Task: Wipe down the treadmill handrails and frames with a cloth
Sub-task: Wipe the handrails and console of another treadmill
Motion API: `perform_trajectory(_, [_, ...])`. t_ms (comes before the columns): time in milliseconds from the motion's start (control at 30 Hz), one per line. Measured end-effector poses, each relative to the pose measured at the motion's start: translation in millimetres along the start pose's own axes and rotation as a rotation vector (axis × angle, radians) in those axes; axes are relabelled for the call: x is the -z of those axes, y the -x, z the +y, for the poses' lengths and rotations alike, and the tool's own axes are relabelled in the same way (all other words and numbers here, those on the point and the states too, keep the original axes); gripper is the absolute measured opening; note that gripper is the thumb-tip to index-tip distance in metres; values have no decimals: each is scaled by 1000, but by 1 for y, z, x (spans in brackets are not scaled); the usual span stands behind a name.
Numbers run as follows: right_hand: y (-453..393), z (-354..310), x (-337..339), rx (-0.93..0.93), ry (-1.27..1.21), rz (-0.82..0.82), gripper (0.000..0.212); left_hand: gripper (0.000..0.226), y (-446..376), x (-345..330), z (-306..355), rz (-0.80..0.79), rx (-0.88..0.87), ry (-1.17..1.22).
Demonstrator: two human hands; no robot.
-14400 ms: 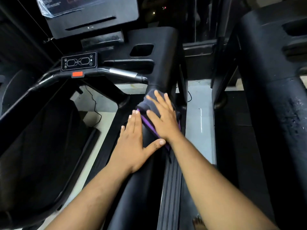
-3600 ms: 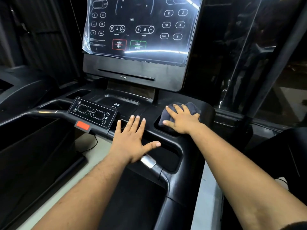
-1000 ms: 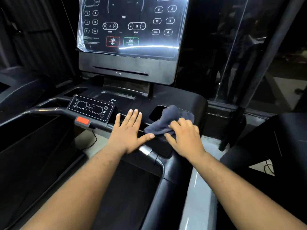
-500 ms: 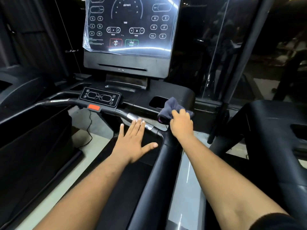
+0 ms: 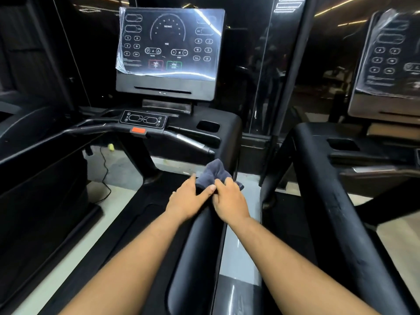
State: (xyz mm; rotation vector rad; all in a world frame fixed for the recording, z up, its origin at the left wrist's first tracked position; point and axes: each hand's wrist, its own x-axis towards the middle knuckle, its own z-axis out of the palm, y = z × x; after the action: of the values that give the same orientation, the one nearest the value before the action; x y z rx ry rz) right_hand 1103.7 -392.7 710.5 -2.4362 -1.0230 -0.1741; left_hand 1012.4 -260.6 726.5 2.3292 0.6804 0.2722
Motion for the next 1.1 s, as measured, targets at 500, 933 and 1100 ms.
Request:
perform_trajectory(500, [116,-26,17,43,-367,-290,76,45,163,2,-17,291,66,-41])
perform_trajectory(933, [198,-62,35,-73,-302,-20,57,28,247,20,-24,233,-16,337])
perform_trajectory(1100, [237,-79,63,-171,-680,6,78,25,293,34,-6,90,-55,630])
